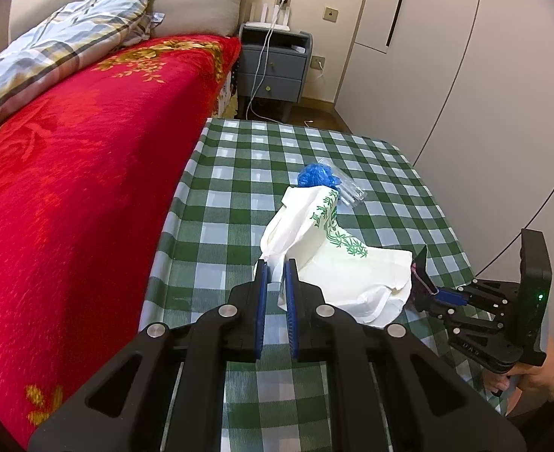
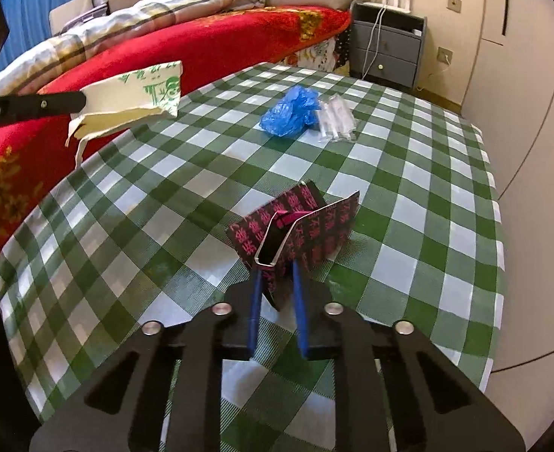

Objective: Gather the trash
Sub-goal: 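Lift the maroon box with the right tool while the left holds the white paper, then carry the white paper and maroon box over the pink bin and open both tools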

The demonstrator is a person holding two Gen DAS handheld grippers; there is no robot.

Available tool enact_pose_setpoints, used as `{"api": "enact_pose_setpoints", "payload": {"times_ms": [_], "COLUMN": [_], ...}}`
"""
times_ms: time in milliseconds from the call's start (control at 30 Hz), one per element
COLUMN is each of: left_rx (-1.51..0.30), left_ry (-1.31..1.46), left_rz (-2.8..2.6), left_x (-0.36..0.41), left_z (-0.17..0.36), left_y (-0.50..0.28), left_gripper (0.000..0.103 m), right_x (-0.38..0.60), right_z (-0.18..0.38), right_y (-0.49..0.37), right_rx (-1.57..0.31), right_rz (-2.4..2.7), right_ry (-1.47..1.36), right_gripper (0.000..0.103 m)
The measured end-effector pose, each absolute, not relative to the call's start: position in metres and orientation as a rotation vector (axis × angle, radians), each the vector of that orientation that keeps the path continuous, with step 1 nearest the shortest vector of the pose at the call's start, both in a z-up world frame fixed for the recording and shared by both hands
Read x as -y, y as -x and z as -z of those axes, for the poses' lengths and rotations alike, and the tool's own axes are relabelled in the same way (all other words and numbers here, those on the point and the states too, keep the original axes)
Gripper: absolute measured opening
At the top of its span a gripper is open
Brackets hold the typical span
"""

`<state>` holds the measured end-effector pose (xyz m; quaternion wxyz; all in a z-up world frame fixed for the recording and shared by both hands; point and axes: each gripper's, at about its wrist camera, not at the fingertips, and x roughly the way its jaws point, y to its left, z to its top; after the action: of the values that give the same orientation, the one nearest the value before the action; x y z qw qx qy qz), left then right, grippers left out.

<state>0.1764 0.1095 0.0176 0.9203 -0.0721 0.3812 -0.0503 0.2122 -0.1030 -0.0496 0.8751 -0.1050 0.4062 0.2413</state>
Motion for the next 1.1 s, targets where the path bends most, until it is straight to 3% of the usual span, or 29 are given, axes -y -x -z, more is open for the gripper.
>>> {"api": "enact_pose_setpoints", "payload": {"times_ms": [67,500,1100], "left_rx": [-0.779,-0.761,-0.705], "left_ry": [0.148,0.148,0.119], "left_rz": [0.103,0.107,0.113], "left_x": [-0.110,-0.106,-0.089], "left_z": [-0.020,-0.023,-0.041], "left_y": [-0.173,-0.162,-0.123], "left_gripper": [0.010,0.010,0.010], "right_x": [0.105,0.124,0.146], "right_z": [0.050,0.043,-0.023], "right_y": [-0.209,-0.188,-0.119], "right_rx": [-0.849,-0.816,-0.719], "right_rz": [-0.492,-0.427,-0.337], "right_ry": [0.207,0.135,0.089], "right_gripper": [0.008,0.007,0.007]}}
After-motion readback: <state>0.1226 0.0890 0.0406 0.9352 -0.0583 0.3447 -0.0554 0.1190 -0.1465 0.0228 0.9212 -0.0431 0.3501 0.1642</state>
